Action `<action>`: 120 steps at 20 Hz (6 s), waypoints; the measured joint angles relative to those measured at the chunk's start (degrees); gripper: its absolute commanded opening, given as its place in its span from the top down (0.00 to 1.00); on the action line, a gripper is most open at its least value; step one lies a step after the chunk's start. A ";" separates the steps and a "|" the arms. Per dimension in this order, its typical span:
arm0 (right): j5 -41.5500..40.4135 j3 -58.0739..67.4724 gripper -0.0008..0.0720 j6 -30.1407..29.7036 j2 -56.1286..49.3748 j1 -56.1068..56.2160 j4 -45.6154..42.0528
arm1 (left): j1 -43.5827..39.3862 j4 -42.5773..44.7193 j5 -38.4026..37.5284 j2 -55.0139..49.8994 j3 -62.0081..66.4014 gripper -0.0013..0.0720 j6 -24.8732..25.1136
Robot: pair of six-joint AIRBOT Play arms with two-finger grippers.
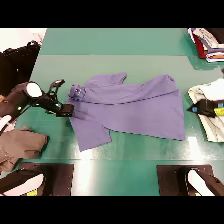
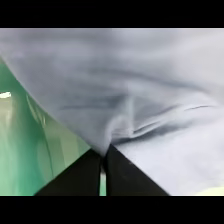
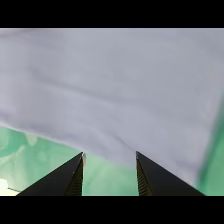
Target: Fold the shirts.
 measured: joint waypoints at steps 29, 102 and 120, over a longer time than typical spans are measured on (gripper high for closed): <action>-18.75 6.62 0.97 0.63 6.32 6.47 6.40 | 0.00 0.85 -2.86 18.93 28.65 0.95 0.83; -3.67 20.98 0.49 3.76 -15.56 9.75 -5.79 | 0.02 3.80 -10.21 12.20 -10.78 0.41 -4.13; 1.11 20.96 0.49 3.74 -12.52 9.66 -5.44 | -0.07 -16.81 6.62 18.69 -30.91 0.95 -5.14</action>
